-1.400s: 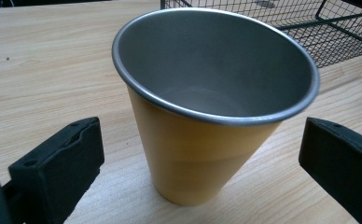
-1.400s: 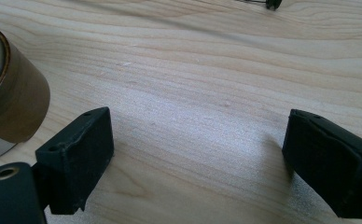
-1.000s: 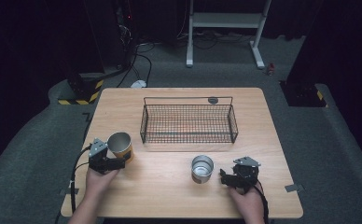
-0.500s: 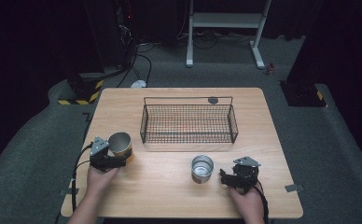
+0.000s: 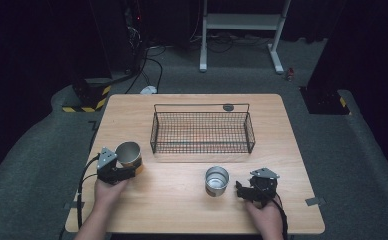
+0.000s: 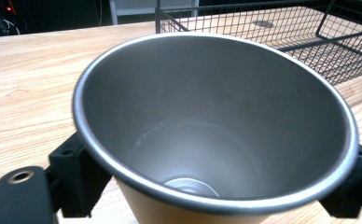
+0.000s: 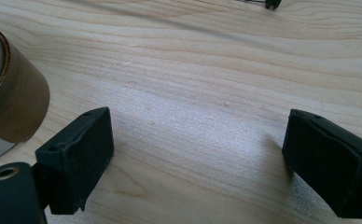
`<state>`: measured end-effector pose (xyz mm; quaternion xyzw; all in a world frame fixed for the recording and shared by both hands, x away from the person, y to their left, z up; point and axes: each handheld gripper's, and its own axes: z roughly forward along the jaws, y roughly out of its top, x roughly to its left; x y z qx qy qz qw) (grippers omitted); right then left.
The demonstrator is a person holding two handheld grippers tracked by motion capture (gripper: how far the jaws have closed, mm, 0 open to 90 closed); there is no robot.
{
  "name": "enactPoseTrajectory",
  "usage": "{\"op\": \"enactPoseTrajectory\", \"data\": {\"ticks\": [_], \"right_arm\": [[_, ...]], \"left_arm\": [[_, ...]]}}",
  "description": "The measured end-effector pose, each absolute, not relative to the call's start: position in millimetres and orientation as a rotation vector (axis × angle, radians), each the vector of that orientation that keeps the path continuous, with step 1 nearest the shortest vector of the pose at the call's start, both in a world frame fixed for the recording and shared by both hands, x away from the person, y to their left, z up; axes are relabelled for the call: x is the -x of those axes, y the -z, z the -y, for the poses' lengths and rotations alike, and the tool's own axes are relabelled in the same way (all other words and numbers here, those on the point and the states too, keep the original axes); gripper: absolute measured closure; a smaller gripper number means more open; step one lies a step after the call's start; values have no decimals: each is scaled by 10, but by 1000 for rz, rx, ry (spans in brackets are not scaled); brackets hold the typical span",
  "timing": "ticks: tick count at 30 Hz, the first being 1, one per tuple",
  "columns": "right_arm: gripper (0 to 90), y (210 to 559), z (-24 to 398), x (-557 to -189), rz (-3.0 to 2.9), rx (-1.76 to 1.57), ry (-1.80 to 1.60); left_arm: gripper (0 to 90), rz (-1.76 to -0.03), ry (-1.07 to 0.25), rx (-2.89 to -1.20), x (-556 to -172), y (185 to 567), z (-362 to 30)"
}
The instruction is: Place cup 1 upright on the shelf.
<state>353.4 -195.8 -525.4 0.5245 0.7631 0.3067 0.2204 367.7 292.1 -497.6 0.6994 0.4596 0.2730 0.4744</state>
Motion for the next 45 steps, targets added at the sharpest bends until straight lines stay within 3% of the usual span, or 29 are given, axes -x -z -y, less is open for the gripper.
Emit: {"op": "enactPoseTrajectory", "data": {"ticks": [18, 45], "right_arm": [[88, 5254, 1958, -3531, -2109, -1451, -848], [88, 5253, 1958, -3531, -2109, -1453, -848]], "left_arm": [[154, -1112, -734, -1705, -3599, 4997, -2897], [154, -1075, -711, -1649, -3404, 4850, -2981]]}}
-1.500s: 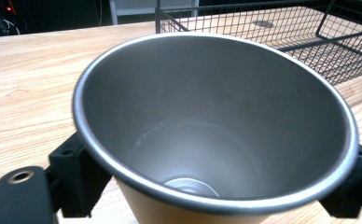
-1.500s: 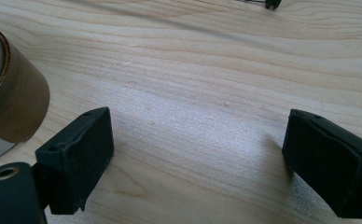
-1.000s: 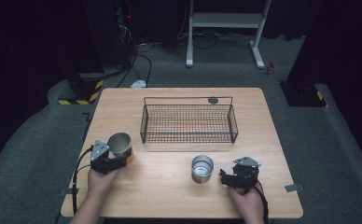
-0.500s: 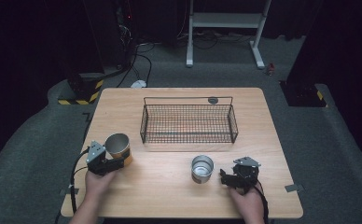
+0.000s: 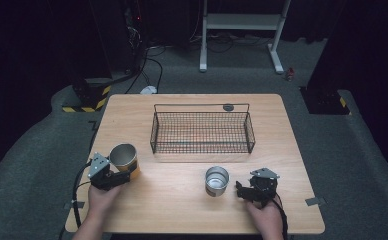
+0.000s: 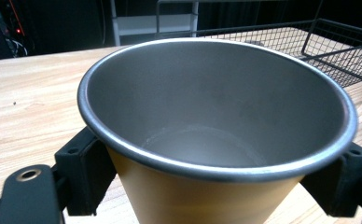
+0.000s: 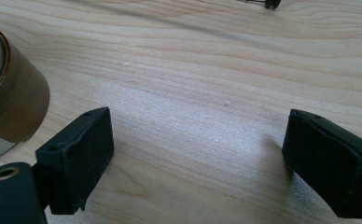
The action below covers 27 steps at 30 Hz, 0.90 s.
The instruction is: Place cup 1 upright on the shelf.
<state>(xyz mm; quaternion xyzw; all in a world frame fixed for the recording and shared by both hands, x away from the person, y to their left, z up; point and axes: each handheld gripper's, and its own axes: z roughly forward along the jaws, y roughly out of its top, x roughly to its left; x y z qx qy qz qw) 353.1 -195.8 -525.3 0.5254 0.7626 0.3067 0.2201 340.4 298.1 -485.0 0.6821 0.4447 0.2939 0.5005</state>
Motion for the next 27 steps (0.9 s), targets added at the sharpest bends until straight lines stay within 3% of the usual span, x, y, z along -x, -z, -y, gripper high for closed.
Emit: {"op": "enactPoseTrajectory", "data": {"ticks": [27], "right_arm": [[87, 5253, 1959, -3529, -2112, -1454, -849]], "left_arm": [[155, -979, -673, -1661, -3295, 4662, -2760]]}}
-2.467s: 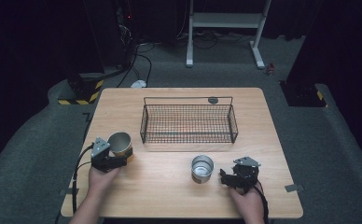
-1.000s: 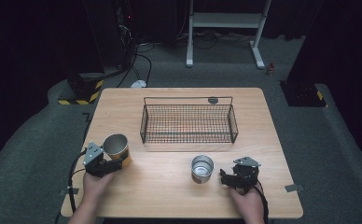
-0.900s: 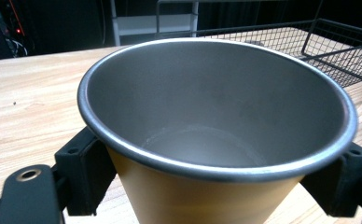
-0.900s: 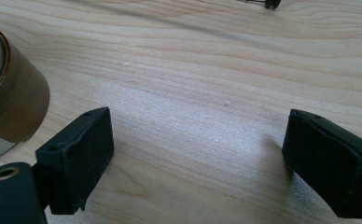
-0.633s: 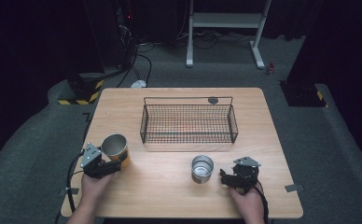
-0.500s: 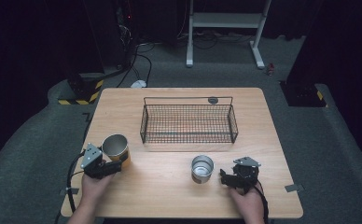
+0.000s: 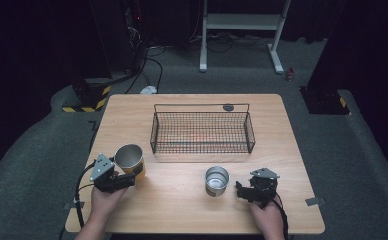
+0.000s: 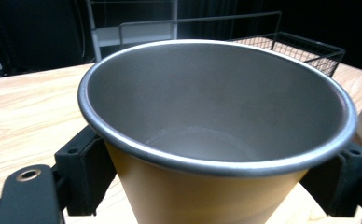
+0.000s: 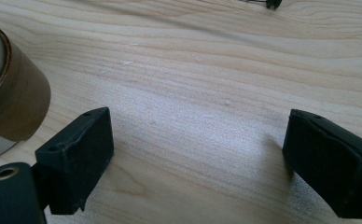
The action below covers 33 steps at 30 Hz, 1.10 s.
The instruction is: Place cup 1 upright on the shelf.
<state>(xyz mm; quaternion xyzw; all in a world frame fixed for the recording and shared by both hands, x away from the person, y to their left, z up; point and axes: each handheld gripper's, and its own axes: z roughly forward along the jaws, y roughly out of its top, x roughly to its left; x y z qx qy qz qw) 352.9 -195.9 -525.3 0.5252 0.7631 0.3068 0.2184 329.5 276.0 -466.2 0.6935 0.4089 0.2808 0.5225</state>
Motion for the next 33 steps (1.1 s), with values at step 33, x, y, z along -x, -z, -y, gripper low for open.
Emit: {"op": "enactPoseTrajectory", "data": {"ticks": [33], "right_arm": [[87, 5254, 1962, -3514, -2118, -1442, -851]], "left_arm": [[155, -1032, -646, -1663, -3674, 4434, -2396]]}}
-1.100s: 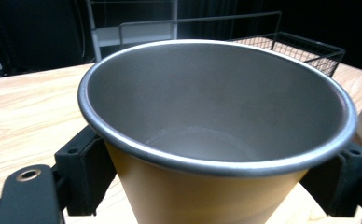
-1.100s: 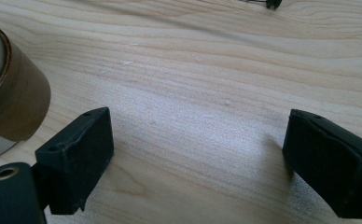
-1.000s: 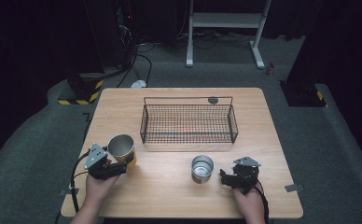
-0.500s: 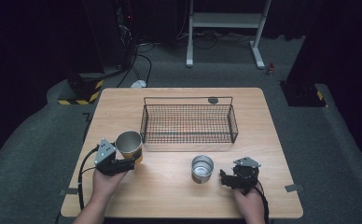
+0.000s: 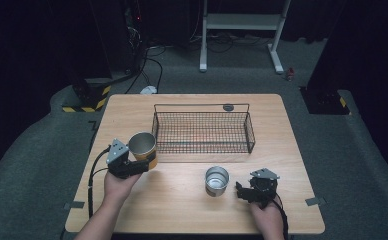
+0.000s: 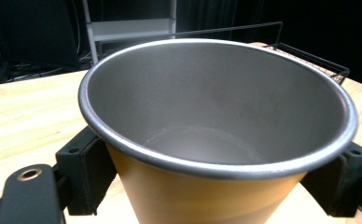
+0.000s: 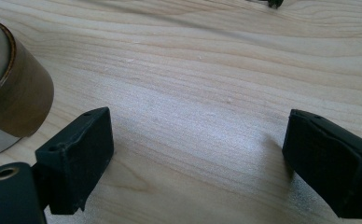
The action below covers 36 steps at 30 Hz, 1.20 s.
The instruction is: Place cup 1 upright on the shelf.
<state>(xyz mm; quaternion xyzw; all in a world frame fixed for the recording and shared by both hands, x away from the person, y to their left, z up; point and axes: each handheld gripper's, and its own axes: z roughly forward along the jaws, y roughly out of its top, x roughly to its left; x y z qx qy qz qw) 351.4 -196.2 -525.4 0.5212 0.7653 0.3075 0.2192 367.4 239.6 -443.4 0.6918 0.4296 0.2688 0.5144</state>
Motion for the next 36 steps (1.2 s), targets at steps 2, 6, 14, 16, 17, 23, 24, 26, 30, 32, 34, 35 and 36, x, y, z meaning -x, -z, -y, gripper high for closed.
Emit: {"op": "enactPoseTrajectory", "data": {"ticks": [2, 6, 14, 16, 17, 23, 24, 26, 30, 32, 34, 35, 36], "right_arm": [[87, 5254, 1962, -3514, -2117, -1442, -851], [87, 5254, 1962, -3514, -2118, -1442, -851], [87, 5254, 1962, -3515, -2118, -1442, -851], [87, 5253, 1963, -3514, -2119, -1443, -849], [87, 5253, 1962, -3514, -2119, -1443, -849], [87, 5254, 1962, -3514, -2118, -1442, -851], [87, 5254, 1962, -3514, -2118, -1442, -851], [87, 5254, 1963, -3514, -2118, -1442, -851], [87, 5253, 1963, -3514, -2119, -1443, -850], [87, 5253, 1963, -3514, -2119, -1443, -850], [87, 5254, 1963, -3515, -2118, -1442, -851], [87, 5254, 1963, -3515, -2118, -1442, -851], [87, 5254, 1962, -3514, -2118, -1442, -852]], "left_arm": [[155, -1037, -654, -1657, -3696, 4416, -2385], [155, -1042, -663, -1676, -3745, 4375, -2345], [155, -1037, -632, -1684, -3885, 4279, -2253], [155, -1034, -635, -1693, -3921, 4258, -2229], [155, -1032, -634, -1694, -3935, 4250, -2215], [155, -1034, -627, -1705, -4040, 4211, -2150], [155, -1034, -627, -1705, -4040, 4211, -2150], [154, -1038, -626, -1705, -4075, 4199, -2125], [154, -1044, -606, -1687, -4136, 4175, -2083], [154, -1038, -618, -1699, -4170, 4156, -2041], [154, -1034, -624, -1694, -4228, 4134, -1984], [155, -1034, -624, -1694, -4228, 4134, -1984], [155, -1038, -624, -1702, -4251, 4127, -1965]]}}
